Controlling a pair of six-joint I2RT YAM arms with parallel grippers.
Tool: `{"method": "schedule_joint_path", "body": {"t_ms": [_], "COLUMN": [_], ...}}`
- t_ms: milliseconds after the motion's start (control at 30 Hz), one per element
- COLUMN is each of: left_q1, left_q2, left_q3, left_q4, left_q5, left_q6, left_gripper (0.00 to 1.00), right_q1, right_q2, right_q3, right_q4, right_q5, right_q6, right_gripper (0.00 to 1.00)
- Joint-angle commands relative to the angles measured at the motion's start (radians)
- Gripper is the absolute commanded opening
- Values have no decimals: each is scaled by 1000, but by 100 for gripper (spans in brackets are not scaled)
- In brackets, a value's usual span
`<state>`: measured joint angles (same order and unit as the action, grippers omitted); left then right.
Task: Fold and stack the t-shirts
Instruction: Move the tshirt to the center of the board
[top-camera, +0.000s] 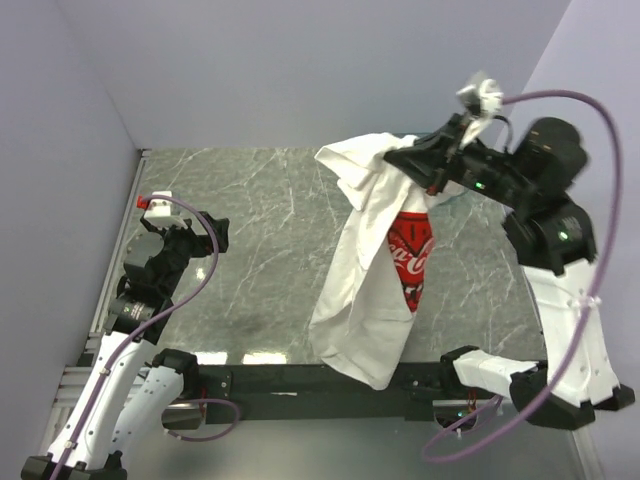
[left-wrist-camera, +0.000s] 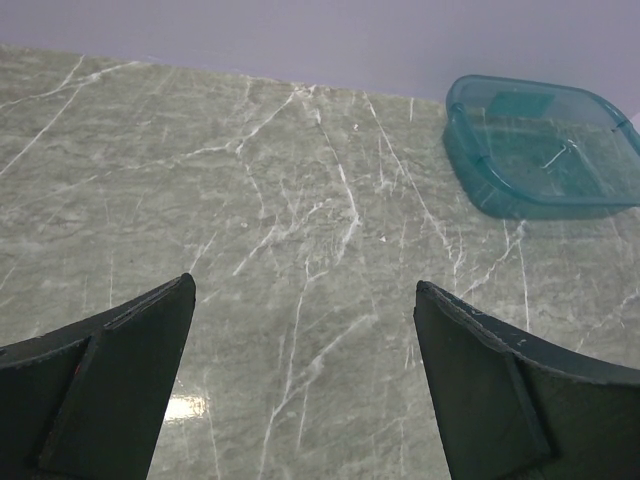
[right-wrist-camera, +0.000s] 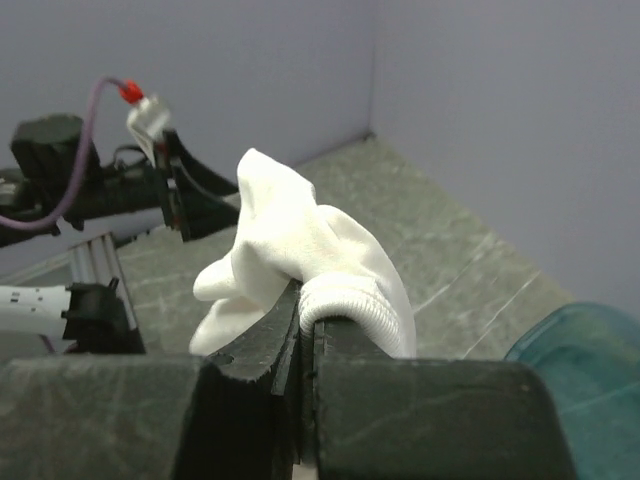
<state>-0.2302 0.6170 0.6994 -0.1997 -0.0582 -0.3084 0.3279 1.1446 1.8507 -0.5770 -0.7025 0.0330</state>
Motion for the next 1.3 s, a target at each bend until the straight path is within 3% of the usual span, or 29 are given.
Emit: {"method": "schedule_joint_path", "body": {"t_ms": [0,200,400,533,700,900,967,1000,1033,1067,1200,1267], "left_q1": [3,3,3,3,3,3,3,3,3,3,3,3], "left_q2": [-8,-5,-5,-7,-10,-8,-10,-11,-10,-10,1,10], "left_q3": [-5,-5,-6,-5,-5,-3,-5,-6,-6,-6,-11,-11], "left_q4": [40,42,39,37,36,39,39,39,40,45,54,57], "left_q5": [1,0,0,-5,-2,14,21,24,31,35,112,149], "left_q6": [12,12,14,15,17,17,17,17,18,20,25,26], "left_gripper": [98,98,98,98,98,98,98,98,98,98,98,98], "right_q1": [11,54,135,149,201,232,238,240,241,243,224,180], "right_q2": [-2,21,101,182,179,153,190,205,224,259,360,379], "right_q3": [-56,-59,-16,64,-118,-445,-501,-511,-522,-521,-398,-348], "right_q4": [111,124,146,129,169,317,342,371,387,393,318,277], "right_q5": [-31,38,391,430,348,336,357,369,391,444,579,569], "right_q6": [19,2,-64,-71,-117,-125,-108,-105,-105,-113,-176,-200], "right_gripper": [0,0,0,0,1,15,32,65,82,90,91,92]}}
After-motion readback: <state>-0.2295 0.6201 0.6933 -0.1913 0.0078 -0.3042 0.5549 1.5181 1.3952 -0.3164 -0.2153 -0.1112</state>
